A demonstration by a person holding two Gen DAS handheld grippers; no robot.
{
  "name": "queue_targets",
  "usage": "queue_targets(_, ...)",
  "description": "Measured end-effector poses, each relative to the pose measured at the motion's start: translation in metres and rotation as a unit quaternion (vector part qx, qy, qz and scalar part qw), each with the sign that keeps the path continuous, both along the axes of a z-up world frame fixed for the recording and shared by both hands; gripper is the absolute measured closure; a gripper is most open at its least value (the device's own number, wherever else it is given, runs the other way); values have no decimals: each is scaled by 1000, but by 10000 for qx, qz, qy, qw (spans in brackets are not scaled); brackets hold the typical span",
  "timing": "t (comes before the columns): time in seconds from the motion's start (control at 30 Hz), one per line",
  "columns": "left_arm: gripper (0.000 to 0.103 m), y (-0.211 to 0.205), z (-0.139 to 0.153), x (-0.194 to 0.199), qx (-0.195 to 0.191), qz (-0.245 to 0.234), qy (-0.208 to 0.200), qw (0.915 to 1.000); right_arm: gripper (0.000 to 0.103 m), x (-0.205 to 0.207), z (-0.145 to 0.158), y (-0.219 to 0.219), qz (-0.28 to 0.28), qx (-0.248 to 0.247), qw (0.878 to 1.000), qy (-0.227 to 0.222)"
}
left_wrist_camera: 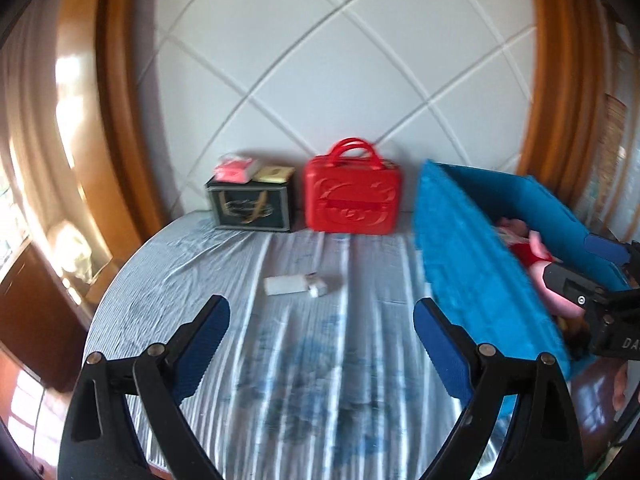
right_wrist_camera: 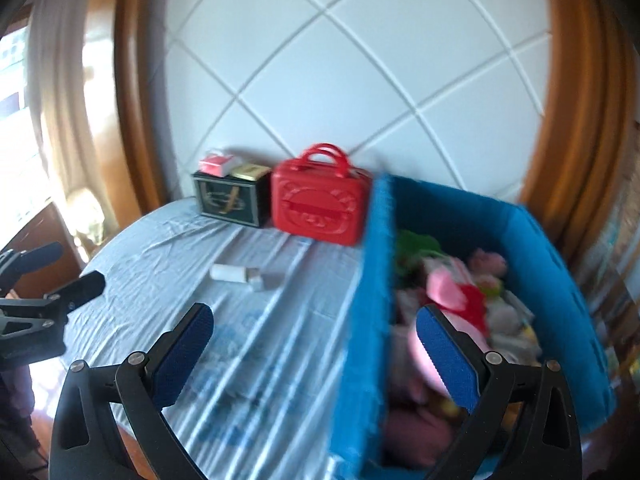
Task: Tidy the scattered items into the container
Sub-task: 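Withdraw both grippers from the crate toward the paper roll and small box, then grasp the white paper roll with the left gripper while the right grasps the small white box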
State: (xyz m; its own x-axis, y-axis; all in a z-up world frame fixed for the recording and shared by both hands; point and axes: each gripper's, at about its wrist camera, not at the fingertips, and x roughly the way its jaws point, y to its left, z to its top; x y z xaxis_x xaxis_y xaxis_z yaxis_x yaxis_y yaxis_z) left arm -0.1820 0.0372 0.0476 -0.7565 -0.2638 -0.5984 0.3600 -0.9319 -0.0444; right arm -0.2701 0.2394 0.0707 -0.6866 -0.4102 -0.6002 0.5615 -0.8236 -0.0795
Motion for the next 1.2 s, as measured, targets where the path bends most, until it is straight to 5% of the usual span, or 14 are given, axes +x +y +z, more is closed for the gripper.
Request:
queue_targets(0.43, 9, -89, -46, -71, 131, 578, -531, 9968, 0, -78, -57, -127, 850, 183, 9943, -622)
queue_targets(0.87, 9, -182, -112, -187, 254, -10, -1086, 9938, 0, -178, -126, -196, -85, 386, 9891, -1419)
queue_targets(1.03, 9, -206, -160, -225, 408, -162, -1259, 9911, 0, -213, -176, -214, -245, 554, 9817, -1807)
queue_targets(1.2, 9, -211, -223, -253, 120, -532, -1489, 9874, 0, -236, -229, -222, -410, 515, 9771, -2024)
